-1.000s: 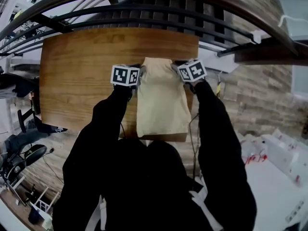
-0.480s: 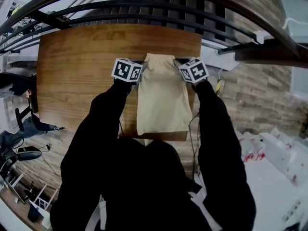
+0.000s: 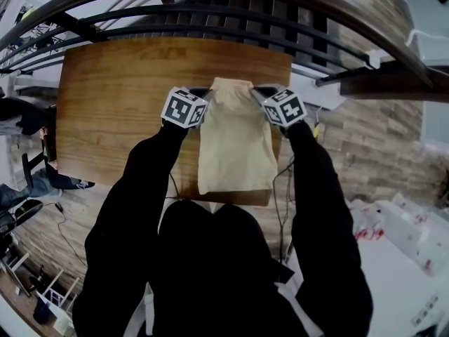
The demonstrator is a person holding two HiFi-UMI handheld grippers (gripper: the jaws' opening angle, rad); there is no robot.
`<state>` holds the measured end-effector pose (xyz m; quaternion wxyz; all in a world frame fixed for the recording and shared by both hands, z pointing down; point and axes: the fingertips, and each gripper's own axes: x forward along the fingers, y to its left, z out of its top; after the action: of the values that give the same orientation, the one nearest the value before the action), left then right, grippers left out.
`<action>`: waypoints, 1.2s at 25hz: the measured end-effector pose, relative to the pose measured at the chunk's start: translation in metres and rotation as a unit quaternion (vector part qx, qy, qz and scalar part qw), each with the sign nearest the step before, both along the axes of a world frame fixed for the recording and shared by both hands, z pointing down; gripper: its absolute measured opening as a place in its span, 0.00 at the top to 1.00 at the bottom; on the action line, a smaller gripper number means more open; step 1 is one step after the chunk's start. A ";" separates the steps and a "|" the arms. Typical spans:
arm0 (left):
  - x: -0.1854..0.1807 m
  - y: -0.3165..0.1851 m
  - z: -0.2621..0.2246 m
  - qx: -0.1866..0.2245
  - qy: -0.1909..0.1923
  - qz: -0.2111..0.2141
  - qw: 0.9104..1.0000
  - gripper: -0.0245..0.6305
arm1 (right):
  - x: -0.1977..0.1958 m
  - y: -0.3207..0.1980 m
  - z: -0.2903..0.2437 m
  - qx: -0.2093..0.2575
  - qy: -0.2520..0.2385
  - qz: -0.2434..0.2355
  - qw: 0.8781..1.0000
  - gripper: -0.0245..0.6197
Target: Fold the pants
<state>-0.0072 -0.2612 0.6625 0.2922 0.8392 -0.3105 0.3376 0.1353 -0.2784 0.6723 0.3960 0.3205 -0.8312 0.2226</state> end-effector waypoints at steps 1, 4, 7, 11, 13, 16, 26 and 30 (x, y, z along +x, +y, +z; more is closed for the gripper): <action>0.001 0.003 -0.003 0.008 -0.003 0.004 1.000 0.95 | -0.001 0.003 -0.004 0.004 -0.004 -0.006 1.000 0.95; 0.005 0.014 -0.013 0.033 -0.014 0.018 0.999 0.95 | 0.000 0.013 -0.013 0.015 -0.018 -0.021 0.999 0.95; 0.006 0.028 -0.027 0.055 -0.020 0.024 0.998 0.95 | 0.001 0.028 -0.026 0.028 -0.028 -0.029 0.999 0.95; 0.011 0.045 -0.044 0.075 -0.024 0.033 0.996 0.95 | 0.005 0.045 -0.041 0.040 -0.033 -0.036 0.998 0.95; 0.014 0.056 -0.052 0.082 -0.022 0.036 0.996 0.95 | 0.007 0.056 -0.045 0.042 -0.036 -0.042 0.998 0.95; 0.019 0.074 -0.061 0.091 -0.022 0.043 0.995 0.95 | 0.010 0.073 -0.050 0.044 -0.043 -0.048 0.997 0.95; 0.024 0.140 -0.077 0.106 -0.021 0.065 0.992 0.95 | 0.016 0.133 -0.063 0.049 -0.062 -0.052 0.995 0.95; 0.020 0.168 -0.075 0.109 -0.037 0.082 0.990 0.95 | 0.018 0.161 -0.065 0.055 -0.067 -0.054 0.995 0.95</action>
<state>0.0124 -0.0931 0.5878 0.1586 0.8758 -0.2860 0.3551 0.1531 -0.1174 0.6073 0.3329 0.2814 -0.8827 0.1757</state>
